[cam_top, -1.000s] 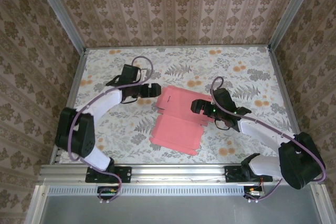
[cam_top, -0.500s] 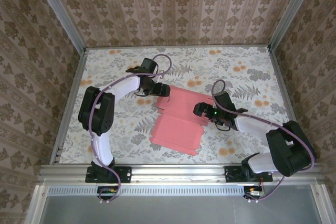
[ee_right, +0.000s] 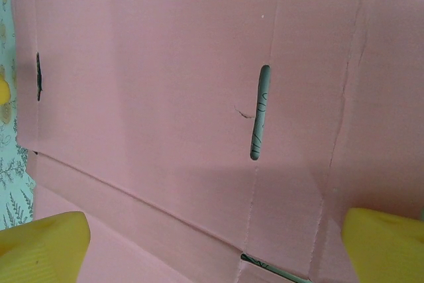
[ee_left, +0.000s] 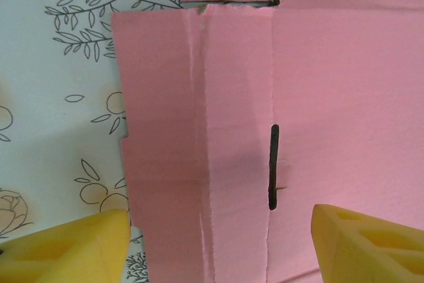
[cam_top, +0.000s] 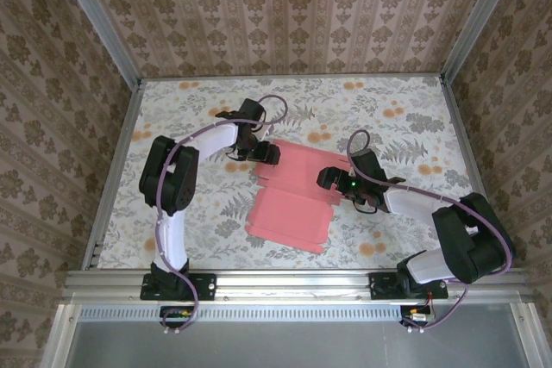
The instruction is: Fold the paper box
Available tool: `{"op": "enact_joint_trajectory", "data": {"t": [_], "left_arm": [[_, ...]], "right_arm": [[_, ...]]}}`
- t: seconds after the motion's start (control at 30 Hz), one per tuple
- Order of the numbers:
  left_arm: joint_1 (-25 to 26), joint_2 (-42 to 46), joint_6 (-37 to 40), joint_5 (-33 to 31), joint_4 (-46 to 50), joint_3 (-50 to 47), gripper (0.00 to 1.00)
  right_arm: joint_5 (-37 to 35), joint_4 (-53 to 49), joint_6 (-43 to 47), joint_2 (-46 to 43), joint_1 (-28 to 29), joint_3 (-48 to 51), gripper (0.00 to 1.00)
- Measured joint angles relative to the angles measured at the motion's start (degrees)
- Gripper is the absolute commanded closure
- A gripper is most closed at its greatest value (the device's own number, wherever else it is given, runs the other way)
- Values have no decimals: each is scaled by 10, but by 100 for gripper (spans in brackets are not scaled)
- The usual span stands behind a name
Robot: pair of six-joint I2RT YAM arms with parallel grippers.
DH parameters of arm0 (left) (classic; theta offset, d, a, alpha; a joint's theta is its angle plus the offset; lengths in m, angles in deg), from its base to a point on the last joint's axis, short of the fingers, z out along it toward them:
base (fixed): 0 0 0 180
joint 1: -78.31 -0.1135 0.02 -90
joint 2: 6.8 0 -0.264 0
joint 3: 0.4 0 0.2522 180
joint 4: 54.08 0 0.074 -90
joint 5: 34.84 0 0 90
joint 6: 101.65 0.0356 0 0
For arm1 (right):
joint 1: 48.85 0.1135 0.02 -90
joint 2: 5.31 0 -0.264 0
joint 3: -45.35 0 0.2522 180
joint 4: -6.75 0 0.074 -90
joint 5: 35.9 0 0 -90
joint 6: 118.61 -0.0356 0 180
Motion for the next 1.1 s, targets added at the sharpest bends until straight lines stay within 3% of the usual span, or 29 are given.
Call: {"op": "enact_joint_trajectory", "data": {"t": [0.57,0.93,1.1], "left_arm": [[0,-15,6,14,-1,1,27],[0,-15,5,58,-13,2,56],[-2,-15,4,59,-14,2,65]], "right_arm": [[2,24,0,1,0,9,0],[11,45,0,4,-1,15,0],[11,54,0,4,-1,19,0]]}}
